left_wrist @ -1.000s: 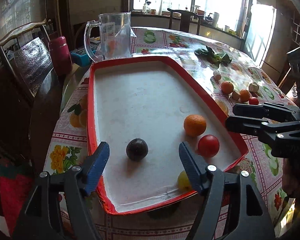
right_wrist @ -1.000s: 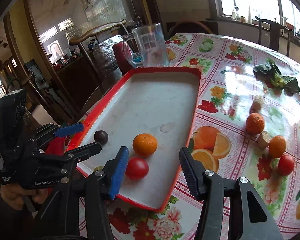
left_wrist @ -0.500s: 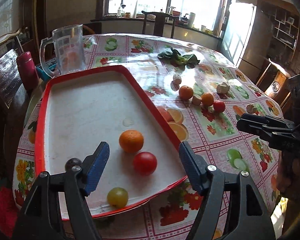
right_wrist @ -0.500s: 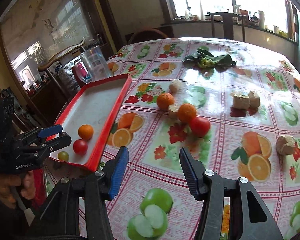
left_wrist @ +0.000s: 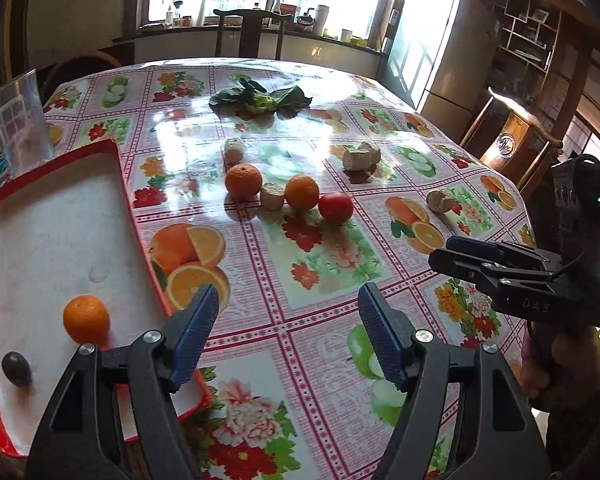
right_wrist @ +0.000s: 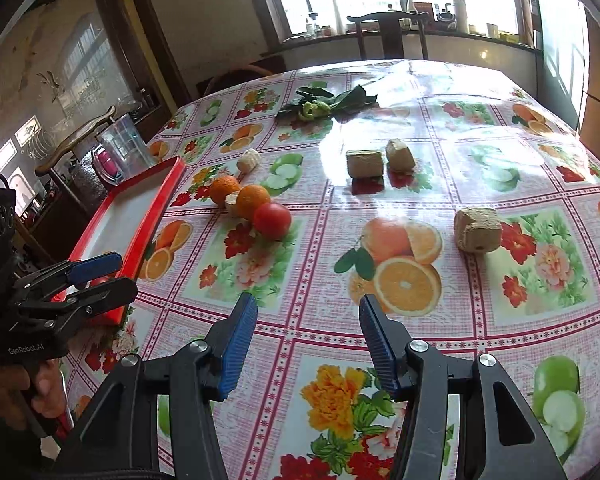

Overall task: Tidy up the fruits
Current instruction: 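Move both open grippers back over the table toward a tomato and beige block, then grasp a red tomato with the left gripper while the right gripper grasps a beige block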

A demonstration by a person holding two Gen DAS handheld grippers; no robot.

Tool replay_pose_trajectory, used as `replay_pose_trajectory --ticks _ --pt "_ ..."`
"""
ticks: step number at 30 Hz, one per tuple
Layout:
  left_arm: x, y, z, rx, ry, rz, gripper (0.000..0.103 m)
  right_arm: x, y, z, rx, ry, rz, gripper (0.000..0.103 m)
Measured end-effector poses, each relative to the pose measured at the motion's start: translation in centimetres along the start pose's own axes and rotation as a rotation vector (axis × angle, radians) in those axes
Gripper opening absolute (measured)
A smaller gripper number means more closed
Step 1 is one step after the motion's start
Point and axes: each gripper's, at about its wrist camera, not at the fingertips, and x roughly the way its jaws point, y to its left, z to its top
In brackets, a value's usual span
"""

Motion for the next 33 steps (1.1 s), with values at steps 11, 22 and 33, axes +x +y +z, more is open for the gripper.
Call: replay_pose_trajectory --ticks 11,22,33 --pt "5.1 -3.4 3.0 -0.012 0.043 -0.039 0.072 -0.1 -5.0 1.6 0.009 -0.054 -0.188 0.061" --pt "10.2 -4.3 5.7 -0.031 0.057 0.011 0.072 2.9 -8.3 3.9 0.020 -0.034 -0.282 0.061" --pt "10.0 -3.7 5.7 0.037 -0.004 0.088 0.042 3.8 -8.3 4.1 0.037 -0.014 -0.257 0.028"
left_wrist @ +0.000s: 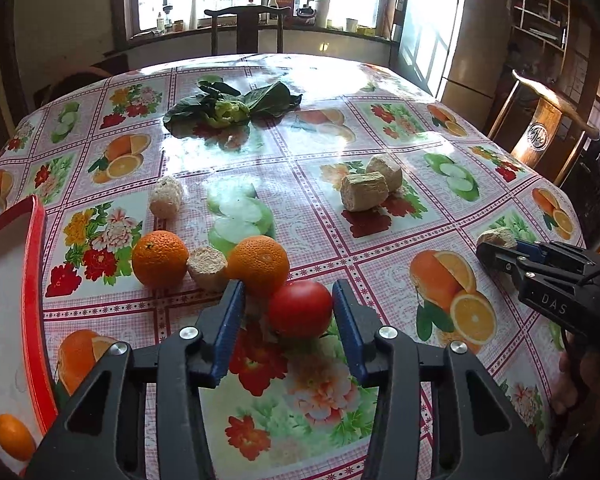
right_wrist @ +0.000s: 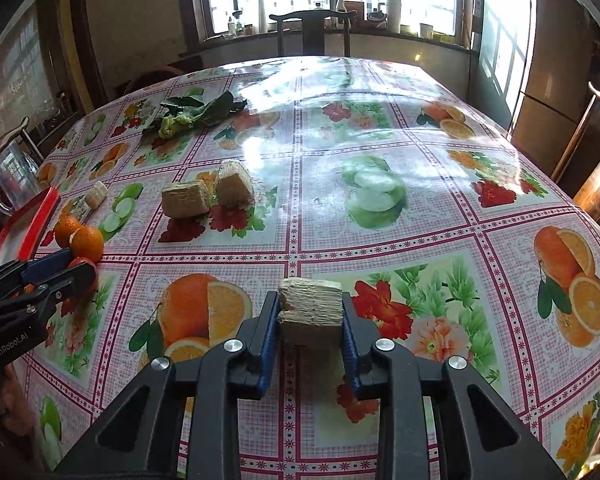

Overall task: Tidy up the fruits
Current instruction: 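Grasp a red tomato with the left gripper while the right gripper grasps a beige block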

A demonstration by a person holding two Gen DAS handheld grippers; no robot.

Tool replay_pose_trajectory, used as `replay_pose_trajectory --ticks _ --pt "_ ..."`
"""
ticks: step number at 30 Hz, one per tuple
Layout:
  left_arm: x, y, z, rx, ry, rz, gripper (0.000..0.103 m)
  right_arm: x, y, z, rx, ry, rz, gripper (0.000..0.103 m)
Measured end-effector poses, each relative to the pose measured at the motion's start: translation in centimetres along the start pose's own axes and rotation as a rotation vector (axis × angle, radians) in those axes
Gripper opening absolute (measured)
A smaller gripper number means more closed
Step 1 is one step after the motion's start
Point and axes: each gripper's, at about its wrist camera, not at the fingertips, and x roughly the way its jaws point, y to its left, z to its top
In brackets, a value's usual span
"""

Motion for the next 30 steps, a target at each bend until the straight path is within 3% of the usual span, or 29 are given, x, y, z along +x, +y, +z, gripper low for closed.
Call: replay_pose_trajectory --ticks 2,3,15,30 --pt "-0.2 0.3 -0.2 -0.014 0.010 -0.036 0.038 -0.5 0.4 -0.4 0.006 -0.010 0.029 0.028" --pt "-0.4 0.4 -0.4 -0.019 0.018 -0.066 0.031 -0.8 0.7 -0.6 0.005 -0.012 0.040 0.028" --pt "-2.7 0.9 -2.5 -0.031 0.009 -0.110 0.030 -3.9 3.6 -1.9 -0.005 -0.037 0.148 0.028" --pt "-8.1 4.1 -3.9 -0.097 -0.064 -0.134 0.030 -5.5 8.3 -1.7 -0.060 -0.044 0.229 0.028"
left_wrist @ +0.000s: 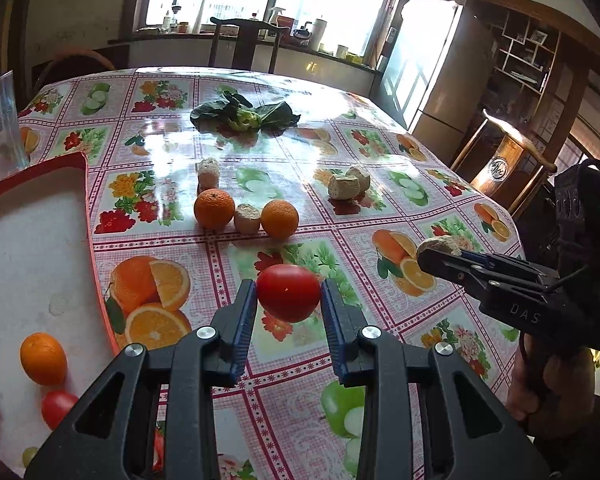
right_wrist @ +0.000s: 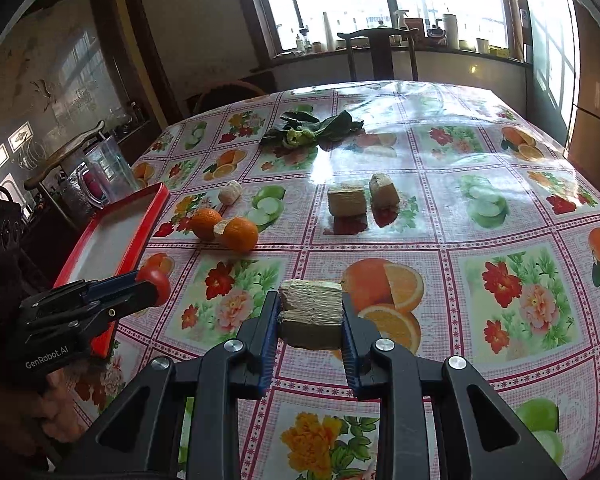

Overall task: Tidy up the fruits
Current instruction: 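Grasp a red tomato with the left gripper while the right gripper grasps a beige block, then carry both items over the tray and open the left gripper to drop the tomato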

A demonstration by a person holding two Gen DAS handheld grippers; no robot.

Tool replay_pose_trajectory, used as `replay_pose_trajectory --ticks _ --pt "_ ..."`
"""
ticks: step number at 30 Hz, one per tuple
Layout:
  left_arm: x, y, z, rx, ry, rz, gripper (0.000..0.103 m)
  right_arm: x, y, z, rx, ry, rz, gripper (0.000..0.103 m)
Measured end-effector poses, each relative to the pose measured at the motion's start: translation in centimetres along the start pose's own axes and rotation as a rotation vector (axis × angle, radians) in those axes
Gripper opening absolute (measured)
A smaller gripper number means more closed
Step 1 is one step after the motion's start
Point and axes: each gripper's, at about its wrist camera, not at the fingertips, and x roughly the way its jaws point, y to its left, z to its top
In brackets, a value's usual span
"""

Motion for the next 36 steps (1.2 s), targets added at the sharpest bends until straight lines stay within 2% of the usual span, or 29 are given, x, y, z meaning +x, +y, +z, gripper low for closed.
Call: replay_pose_trajectory --ticks 20,27,36 --pt "-5.4 6.0 -1.5 -0.105 -0.087 0.056 0.030 1.3 7.7 0.8 -0.129 0.025 0.077 0.028" --pt "-7.8 8.7 -1.9 -0.139 -0.127 0.100 0.030 2.2 11.4 1.7 -0.175 0.033 0.145 0.028" --pt "-10.3 14.3 -3.1 -0.231 -0.148 0.191 0.030 4.7 17.5 2.3 -0.246 0.070 0.250 0.028"
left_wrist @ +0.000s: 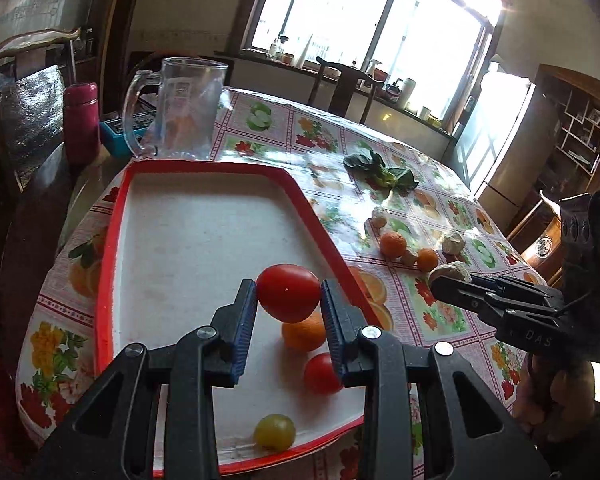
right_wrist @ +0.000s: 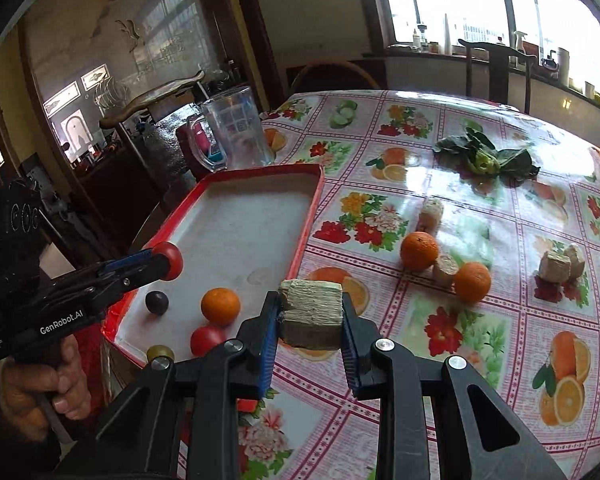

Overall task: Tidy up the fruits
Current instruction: 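Carry both items over the tray and open the left gripper to drop the tomato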

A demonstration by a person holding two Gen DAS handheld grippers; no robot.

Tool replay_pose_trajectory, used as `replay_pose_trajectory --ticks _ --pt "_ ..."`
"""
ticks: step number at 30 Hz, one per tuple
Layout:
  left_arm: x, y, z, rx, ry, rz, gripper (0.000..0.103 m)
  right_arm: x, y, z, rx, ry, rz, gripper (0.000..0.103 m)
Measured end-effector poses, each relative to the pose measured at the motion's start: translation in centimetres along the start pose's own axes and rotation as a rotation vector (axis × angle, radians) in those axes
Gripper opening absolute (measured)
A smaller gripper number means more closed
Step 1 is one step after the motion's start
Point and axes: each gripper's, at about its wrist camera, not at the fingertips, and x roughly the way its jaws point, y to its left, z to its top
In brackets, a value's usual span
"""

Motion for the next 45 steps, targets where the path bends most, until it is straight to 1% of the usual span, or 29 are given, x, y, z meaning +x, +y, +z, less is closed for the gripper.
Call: replay_pose_trajectory --ticks 5,11,13,19,24,27,30,31,35,36,37,38,40,42,45 --pt "-0.4 2.8 -0.1 -0.044 -0.004 0.041 0.030 2.7 2.3 1.0 -0.020 0.030 0.053 0.028" --pt "0.0 4.6 0.0 -0.042 0.008 0.088 0.030 5.6 3.5 2.2 -0.030 0.064 0.075 0.028" --pt "0.3 5.1 0.0 -0.038 0.025 0.101 0.030 6.6 3.8 2.4 -0.034 0.083 0.079 0.028" --pt "1.6 5.8 -0.1 -0.030 0.068 0.127 0.030 9.0 4.4 2.8 -0.047 0.125 0.080 0.028" --pt "2.7 6.0 -0.4 -0.022 0.102 0.137 0.030 10.7 5.2 2.9 -0.083 0.162 0.080 0.028" --pt "3.1 6.1 -0.6 -0.028 0.125 0.138 0.030 11.4 5.4 2.7 -0.095 0.179 0.077 0.030" --pt "3.3 5.8 -0.6 -0.013 0.136 0.149 0.031 11.4 5.3 2.6 -0.087 0.174 0.072 0.032" --pt "3.4 5.7 -0.5 -0.011 0.142 0.155 0.031 11.2 5.1 2.6 -0.080 0.170 0.077 0.035" --pt "3.3 5.8 -0.4 -0.025 0.143 0.164 0.032 9.6 4.7 2.8 -0.070 0.135 0.078 0.039" --pt "3.2 5.8 -0.5 -0.027 0.142 0.166 0.034 9.0 4.6 2.9 -0.066 0.124 0.077 0.039" --pt "3.1 5.8 -0.5 -0.030 0.141 0.166 0.042 8.4 4.4 2.9 -0.062 0.114 0.077 0.039" --pt "2.9 5.7 -0.5 -0.034 0.136 0.166 0.047 7.8 4.2 2.9 -0.058 0.104 0.078 0.039" --pt "2.4 5.5 -0.4 -0.038 0.118 0.158 0.048 6.7 3.8 2.8 -0.049 0.085 0.073 0.039" --pt "2.2 5.1 -0.3 -0.029 0.111 0.164 0.048 5.5 3.3 2.6 -0.040 0.066 0.068 0.039" --pt "2.0 4.3 -0.1 -0.023 0.107 0.153 0.049 4.0 2.1 2.1 -0.019 0.046 0.051 0.040"
